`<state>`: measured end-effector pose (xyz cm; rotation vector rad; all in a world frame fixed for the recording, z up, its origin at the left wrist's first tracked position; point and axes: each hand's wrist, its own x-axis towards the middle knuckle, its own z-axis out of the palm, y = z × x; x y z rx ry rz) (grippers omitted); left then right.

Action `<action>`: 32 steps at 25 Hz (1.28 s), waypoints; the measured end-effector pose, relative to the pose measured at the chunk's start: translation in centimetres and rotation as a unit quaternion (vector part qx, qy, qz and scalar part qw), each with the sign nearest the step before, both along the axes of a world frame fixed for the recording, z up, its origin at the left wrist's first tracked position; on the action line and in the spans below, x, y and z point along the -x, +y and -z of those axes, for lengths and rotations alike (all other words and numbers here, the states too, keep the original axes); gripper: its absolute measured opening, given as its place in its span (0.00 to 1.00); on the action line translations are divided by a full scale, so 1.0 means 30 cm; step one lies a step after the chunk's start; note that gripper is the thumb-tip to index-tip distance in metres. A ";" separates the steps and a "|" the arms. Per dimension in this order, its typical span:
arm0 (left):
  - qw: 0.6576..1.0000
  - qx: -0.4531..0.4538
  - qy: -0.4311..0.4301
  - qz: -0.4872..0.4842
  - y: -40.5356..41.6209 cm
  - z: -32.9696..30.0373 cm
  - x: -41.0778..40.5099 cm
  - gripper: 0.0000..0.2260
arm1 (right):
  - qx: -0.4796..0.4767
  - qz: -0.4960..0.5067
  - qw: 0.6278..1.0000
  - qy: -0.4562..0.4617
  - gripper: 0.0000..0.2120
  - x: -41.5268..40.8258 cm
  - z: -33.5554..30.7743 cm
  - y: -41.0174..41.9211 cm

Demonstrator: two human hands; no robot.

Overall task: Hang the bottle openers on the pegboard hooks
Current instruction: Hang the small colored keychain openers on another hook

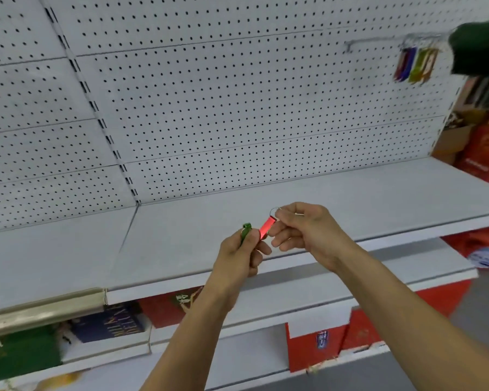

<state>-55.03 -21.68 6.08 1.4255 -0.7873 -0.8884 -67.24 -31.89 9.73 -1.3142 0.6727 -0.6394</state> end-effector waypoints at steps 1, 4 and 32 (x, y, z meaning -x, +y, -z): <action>1.000 0.005 0.008 0.006 -0.044 -0.012 0.067 0.13 | 0.013 0.010 1.000 -0.001 0.10 0.069 -0.012 -0.039; 1.000 0.014 0.023 0.008 -0.165 -0.047 0.251 0.13 | 0.071 0.032 0.997 0.001 0.09 0.245 -0.049 -0.152; 0.998 0.054 -0.045 -0.002 -0.940 -0.395 0.670 0.17 | 0.327 0.184 0.924 -0.071 0.06 0.602 -0.599 -1.018</action>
